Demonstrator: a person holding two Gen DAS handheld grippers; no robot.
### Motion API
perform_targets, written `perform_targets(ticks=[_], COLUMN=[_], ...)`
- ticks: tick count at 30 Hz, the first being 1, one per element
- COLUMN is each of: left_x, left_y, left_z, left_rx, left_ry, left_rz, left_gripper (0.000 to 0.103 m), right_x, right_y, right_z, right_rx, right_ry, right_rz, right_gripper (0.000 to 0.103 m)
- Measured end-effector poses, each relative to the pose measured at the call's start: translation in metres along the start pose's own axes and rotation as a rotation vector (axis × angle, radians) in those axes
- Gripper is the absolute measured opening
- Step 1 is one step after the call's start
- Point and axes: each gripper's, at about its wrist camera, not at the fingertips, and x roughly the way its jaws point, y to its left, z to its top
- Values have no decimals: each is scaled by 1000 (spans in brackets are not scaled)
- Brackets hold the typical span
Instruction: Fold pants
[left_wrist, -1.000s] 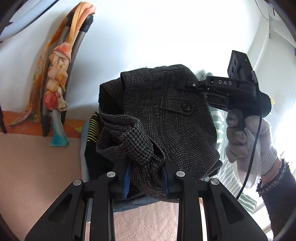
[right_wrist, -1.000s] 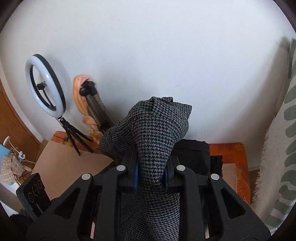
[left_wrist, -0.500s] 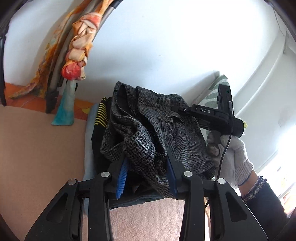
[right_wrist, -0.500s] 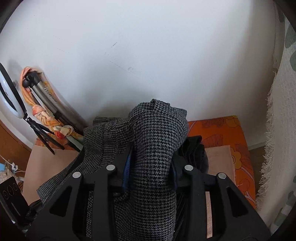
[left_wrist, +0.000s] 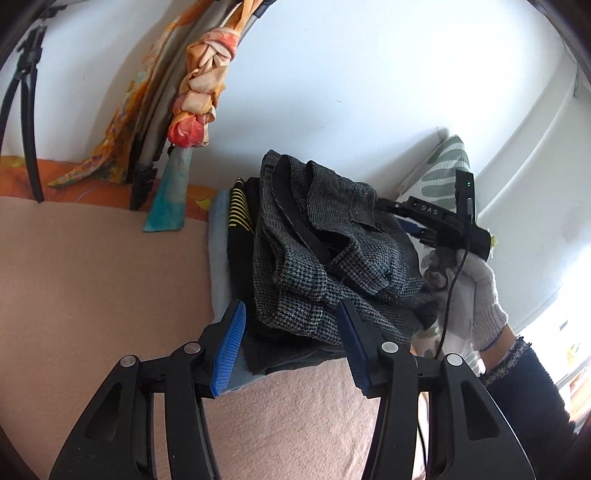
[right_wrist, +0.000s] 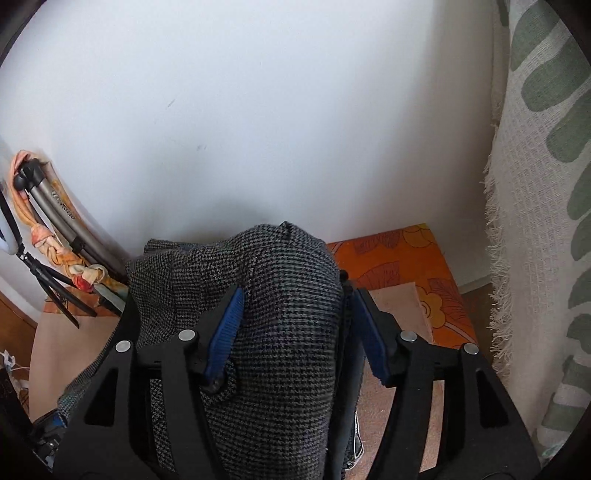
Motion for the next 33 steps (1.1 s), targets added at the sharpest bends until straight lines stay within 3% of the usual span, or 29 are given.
perform_targets(ticks=[7, 11, 20, 25, 27, 33], left_x=[-39, -62, -108, -134, -147, -183], left_y=[-18, -25, -51, -64, -67, -74], left_z=[-3, -6, -18, -29, -34, -47], left_rx=[134, 156, 242, 289, 301, 348], left_ry=[-40, -73, -108, -139, -159, -220], left_rz=[36, 45, 74, 83, 88, 124], left_gripper=[55, 59, 72, 74, 80, 83], right_x=[-53, -81, -144, -177, -189, -224], right_y=[11, 24, 62, 87, 96, 125], right_z=[-13, -29, -73, -101, -113, -146], right_rx=[19, 18, 2, -21, -27, -55], right_ry=[-54, -67, -115, -147, -163, -227], right_rz=[2, -11, -74, -110, -129, -181], right_gripper=[64, 65, 80, 85, 86, 98])
